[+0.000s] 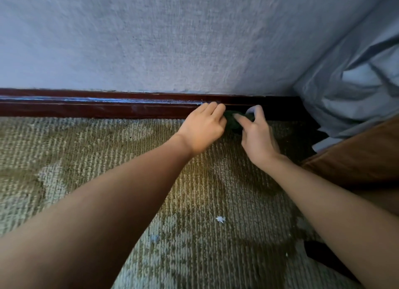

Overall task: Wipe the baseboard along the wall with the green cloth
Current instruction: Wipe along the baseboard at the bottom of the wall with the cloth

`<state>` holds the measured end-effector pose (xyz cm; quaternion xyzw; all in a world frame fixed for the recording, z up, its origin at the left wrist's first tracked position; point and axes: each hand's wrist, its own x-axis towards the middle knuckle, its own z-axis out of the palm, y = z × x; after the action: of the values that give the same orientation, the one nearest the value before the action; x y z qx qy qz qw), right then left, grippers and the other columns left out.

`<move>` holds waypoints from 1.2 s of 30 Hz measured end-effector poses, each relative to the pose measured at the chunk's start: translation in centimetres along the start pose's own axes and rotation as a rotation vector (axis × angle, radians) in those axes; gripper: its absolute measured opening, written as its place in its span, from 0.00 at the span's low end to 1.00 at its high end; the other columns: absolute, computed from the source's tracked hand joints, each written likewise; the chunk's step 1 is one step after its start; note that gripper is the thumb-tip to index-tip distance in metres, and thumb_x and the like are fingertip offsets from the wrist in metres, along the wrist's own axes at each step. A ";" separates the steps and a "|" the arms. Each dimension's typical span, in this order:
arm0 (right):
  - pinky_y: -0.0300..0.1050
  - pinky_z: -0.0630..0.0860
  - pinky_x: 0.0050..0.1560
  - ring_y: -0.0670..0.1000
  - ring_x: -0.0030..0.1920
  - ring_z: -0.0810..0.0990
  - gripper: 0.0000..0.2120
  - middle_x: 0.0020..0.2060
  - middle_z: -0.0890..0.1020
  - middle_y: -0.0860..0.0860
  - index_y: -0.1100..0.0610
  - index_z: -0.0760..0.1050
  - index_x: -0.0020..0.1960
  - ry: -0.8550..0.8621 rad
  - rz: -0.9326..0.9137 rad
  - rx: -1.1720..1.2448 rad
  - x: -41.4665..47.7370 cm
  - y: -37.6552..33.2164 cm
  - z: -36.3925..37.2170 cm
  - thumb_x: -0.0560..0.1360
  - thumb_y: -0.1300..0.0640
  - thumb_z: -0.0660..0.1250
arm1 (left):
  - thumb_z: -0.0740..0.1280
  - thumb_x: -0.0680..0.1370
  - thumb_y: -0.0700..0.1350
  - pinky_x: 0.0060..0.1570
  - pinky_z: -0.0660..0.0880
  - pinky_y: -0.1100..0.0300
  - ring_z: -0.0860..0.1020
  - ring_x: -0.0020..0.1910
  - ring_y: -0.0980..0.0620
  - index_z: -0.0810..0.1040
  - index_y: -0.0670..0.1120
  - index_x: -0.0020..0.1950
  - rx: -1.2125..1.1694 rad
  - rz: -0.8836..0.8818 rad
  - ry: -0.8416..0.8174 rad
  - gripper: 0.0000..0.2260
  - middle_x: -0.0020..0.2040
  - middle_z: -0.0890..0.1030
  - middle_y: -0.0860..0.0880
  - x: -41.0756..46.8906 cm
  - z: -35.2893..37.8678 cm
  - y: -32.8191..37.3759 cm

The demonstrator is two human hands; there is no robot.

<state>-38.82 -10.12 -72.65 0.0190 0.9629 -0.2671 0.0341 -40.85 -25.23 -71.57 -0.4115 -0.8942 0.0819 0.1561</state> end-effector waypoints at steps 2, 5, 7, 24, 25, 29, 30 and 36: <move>0.52 0.72 0.44 0.57 0.46 0.74 0.10 0.47 0.71 0.54 0.54 0.67 0.59 0.038 -0.022 0.005 0.5 -0.1 -0.5 0.78 0.55 0.58 | 0.73 0.62 0.37 0.35 0.73 0.61 0.78 0.35 0.48 0.81 0.42 0.37 0.002 -0.013 0.028 0.05 0.38 0.80 0.46 0.5 0.0 -0.3; 0.44 0.66 0.35 0.51 0.40 0.73 0.09 0.44 0.70 0.48 0.52 0.66 0.57 0.082 -0.010 -0.013 1.2 0.1 -0.8 0.79 0.51 0.56 | 0.70 0.65 0.37 0.35 0.73 0.61 0.79 0.36 0.48 0.81 0.42 0.37 0.014 -0.014 0.060 0.03 0.38 0.80 0.46 1.2 -0.1 -0.9; 0.42 0.59 0.30 0.46 0.34 0.69 0.08 0.42 0.69 0.47 0.51 0.65 0.55 0.127 0.007 -0.035 1.8 0.3 -0.8 0.79 0.48 0.56 | 0.62 0.67 0.37 0.36 0.73 0.61 0.79 0.37 0.49 0.82 0.44 0.37 0.002 -0.011 0.060 0.09 0.38 0.80 0.48 1.7 0.0 -1.1; 0.48 0.67 0.46 0.62 0.51 0.72 0.14 0.55 0.70 0.61 0.61 0.72 0.59 -0.005 -0.028 -0.226 2.4 1.6 1.5 0.75 0.65 0.56 | 0.59 0.70 0.35 0.32 0.73 0.60 0.79 0.33 0.46 0.80 0.40 0.33 -0.116 0.051 0.197 0.11 0.36 0.81 0.43 1.5 4.2 -0.6; 0.49 0.68 0.47 0.62 0.52 0.72 0.13 0.55 0.71 0.62 0.61 0.72 0.58 -0.018 -0.002 -0.206 2.5 1.6 1.8 0.76 0.64 0.57 | 0.60 0.69 0.35 0.32 0.73 0.60 0.79 0.33 0.47 0.80 0.41 0.32 -0.111 0.044 0.179 0.11 0.36 0.81 0.44 1.4 4.4 -0.4; 0.52 0.69 0.46 0.60 0.49 0.74 0.09 0.49 0.75 0.60 0.57 0.67 0.52 -0.009 0.187 0.024 2.8 1.1 2.1 0.79 0.52 0.56 | 0.58 0.68 0.35 0.33 0.73 0.61 0.79 0.32 0.47 0.80 0.41 0.31 -0.139 0.022 0.153 0.13 0.35 0.81 0.45 1.2 5.1 -0.2; 0.52 0.68 0.47 0.60 0.49 0.74 0.09 0.49 0.75 0.60 0.57 0.66 0.52 -0.031 0.199 0.014 2.9 1.0 2.2 0.79 0.51 0.56 | 0.58 0.68 0.35 0.33 0.73 0.61 0.79 0.32 0.47 0.81 0.42 0.31 -0.139 0.018 0.149 0.13 0.35 0.81 0.45 1.2 5.3 -0.2; 0.44 0.60 0.42 0.57 0.51 0.71 0.12 0.47 0.69 0.53 0.59 0.67 0.57 -0.094 0.170 -0.075 2.9 1.1 2.0 0.79 0.53 0.55 | 0.72 0.63 0.37 0.34 0.73 0.61 0.79 0.35 0.47 0.81 0.42 0.32 -0.108 0.024 0.067 0.02 0.37 0.81 0.46 0.5 4.7 -0.1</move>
<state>-41.54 -10.18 -75.13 0.0869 0.9645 -0.2275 0.1024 -42.89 -24.99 -75.88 -0.4325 -0.8866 0.0214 0.1624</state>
